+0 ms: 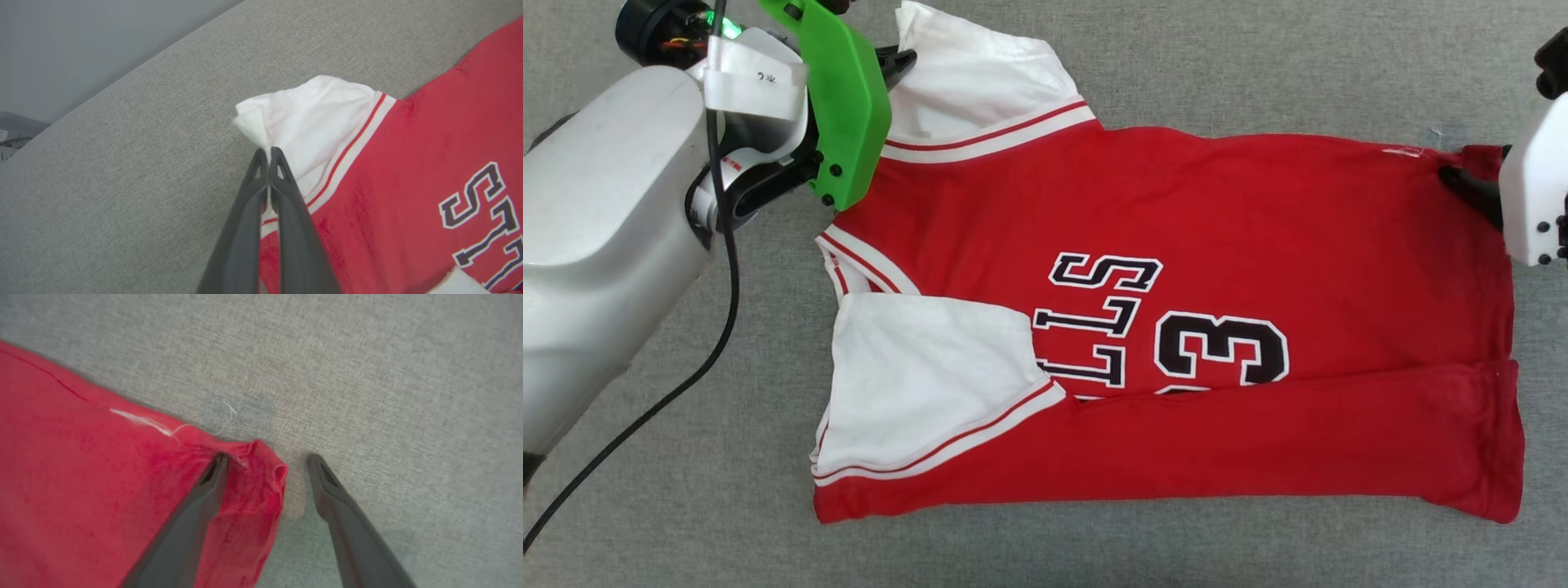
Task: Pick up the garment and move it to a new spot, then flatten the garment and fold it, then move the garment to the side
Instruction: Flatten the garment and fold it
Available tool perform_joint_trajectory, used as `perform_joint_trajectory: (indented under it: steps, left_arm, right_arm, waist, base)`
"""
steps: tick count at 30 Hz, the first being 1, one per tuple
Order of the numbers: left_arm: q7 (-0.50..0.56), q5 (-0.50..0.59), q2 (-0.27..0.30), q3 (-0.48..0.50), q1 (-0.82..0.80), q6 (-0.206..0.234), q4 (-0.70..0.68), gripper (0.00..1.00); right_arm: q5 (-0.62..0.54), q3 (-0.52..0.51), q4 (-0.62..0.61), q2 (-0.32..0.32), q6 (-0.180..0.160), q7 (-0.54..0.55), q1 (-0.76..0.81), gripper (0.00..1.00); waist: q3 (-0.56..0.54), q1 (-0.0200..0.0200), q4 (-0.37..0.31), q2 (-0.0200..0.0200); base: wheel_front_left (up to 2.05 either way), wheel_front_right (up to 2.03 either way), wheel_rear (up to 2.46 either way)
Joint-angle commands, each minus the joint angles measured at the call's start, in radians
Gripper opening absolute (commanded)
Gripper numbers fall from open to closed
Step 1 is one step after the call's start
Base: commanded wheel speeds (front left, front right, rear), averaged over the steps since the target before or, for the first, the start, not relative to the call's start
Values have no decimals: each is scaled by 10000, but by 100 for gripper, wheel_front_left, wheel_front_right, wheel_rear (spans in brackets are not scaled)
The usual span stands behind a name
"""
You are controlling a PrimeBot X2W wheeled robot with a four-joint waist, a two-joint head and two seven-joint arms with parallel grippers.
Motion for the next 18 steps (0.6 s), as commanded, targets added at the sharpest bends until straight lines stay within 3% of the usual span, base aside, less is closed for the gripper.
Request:
perform_joint_trajectory:
  steps: [1,4,5,6,9,10,18]
  left_arm:
    - [-82,50,-36,-16,143,47,-19,0]
    - [-158,57,-90,-54,173,38,-1,0]
    - [-193,58,-91,-63,191,33,17,0]
    - [-237,62,-77,-72,216,29,45,0]
    - [-380,69,-33,-92,297,17,136,0]
    - [-586,86,17,-125,450,7,230,0]
    - [-1139,-66,542,-215,1457,91,-204,0]
  right_arm:
    - [56,286,289,124,-2,70,17,100]
    - [411,889,675,165,-2,242,164,100]
    - [501,987,720,153,-2,172,147,76]
    - [574,1056,737,132,-2,-55,86,0]
    - [683,1076,832,54,-2,-874,-110,0]
    - [831,992,847,-5,-2,-1916,-213,0]
    - [854,951,19,-396,-2,-3840,757,0]
  waist:
    - [114,0,125,0]
    - [69,0,154,0]
    - [27,0,136,0]
    - [-40,0,101,0]
    - [-323,0,7,0]
    - [-747,0,-57,0]
    - [-1915,0,-139,0]
  base:
    - [0,0,0]
    - [0,0,0]
    - [0,0,0]
    - [0,0,0]
    - [0,0,0]
    - [0,0,0]
    - [0,0,0]
